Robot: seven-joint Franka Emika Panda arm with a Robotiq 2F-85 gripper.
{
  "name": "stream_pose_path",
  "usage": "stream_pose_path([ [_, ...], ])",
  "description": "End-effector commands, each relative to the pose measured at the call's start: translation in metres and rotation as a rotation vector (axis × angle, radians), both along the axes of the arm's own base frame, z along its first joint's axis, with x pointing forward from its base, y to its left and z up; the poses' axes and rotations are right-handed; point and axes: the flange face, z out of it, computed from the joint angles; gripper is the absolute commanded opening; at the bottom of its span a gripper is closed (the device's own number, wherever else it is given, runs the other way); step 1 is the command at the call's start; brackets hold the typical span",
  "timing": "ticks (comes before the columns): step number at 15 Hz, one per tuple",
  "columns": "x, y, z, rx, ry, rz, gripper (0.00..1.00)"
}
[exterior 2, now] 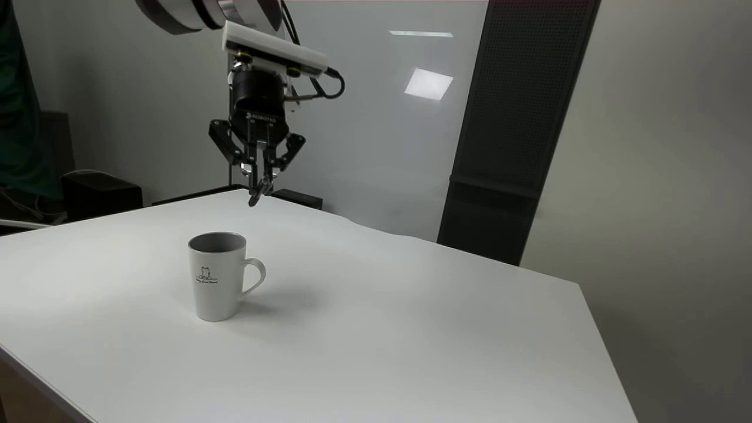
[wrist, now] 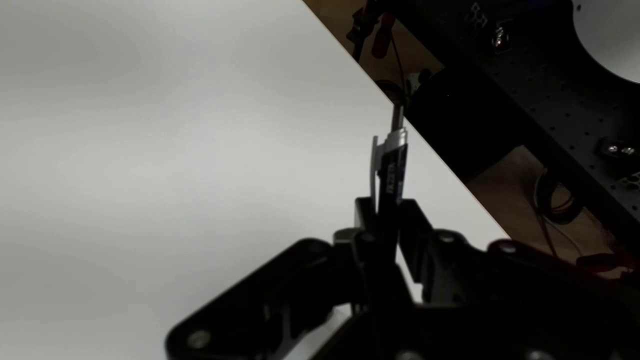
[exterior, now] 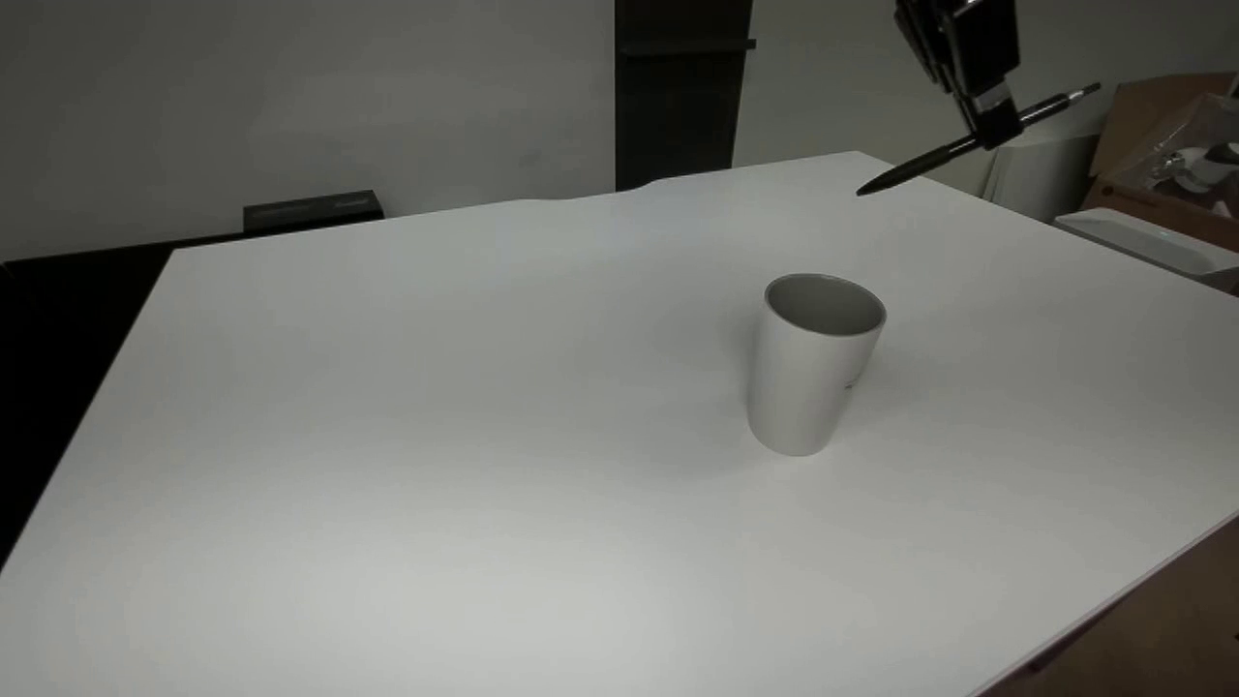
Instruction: Put the pen inside the mug cup
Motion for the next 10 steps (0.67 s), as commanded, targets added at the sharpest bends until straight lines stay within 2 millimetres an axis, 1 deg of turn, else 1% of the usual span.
stream_pose_path([
  [1,0.016,0.015,-0.012,0.021,0.059,0.006,0.04],
  [3,0.014,0.025,-0.015,0.046,0.082,0.010,0.04],
  [6,0.000,0.042,-0.010,0.085,0.126,-0.012,0.04],
  [8,-0.010,0.047,-0.005,0.083,0.139,-0.038,0.04],
  [10,-0.017,0.045,0.000,0.064,0.137,-0.073,0.04],
])
